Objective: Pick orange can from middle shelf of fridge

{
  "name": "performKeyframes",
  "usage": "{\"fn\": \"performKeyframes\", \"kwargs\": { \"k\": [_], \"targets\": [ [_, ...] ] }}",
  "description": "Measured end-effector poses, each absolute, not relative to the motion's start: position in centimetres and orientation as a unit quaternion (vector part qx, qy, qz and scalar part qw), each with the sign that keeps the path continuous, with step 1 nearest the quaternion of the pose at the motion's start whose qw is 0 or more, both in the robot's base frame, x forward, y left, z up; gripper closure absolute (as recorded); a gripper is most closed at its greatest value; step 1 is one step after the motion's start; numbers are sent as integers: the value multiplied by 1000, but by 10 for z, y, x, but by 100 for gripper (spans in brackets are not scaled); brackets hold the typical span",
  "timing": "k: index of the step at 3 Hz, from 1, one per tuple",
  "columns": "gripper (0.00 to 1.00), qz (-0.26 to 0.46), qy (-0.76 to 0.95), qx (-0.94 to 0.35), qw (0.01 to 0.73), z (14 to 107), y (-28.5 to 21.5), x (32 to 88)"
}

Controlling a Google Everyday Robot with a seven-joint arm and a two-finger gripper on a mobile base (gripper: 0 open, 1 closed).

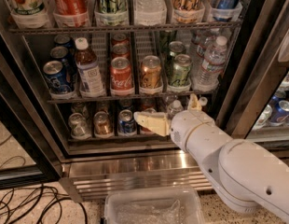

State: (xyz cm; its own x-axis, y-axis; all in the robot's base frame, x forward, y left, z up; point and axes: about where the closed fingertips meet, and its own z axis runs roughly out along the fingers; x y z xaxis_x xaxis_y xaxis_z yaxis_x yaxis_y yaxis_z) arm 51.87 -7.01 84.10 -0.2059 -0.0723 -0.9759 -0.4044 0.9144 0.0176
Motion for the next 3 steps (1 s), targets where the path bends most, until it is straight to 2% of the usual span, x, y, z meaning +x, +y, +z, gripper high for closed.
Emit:
{"fn": "performKeyframes", "kwargs": {
  "k": [2,3],
  "targets": [
    [0,144,743,-146,637,845,-50,531],
    [0,125,725,-128,665,853,-38,552]
  ]
}}
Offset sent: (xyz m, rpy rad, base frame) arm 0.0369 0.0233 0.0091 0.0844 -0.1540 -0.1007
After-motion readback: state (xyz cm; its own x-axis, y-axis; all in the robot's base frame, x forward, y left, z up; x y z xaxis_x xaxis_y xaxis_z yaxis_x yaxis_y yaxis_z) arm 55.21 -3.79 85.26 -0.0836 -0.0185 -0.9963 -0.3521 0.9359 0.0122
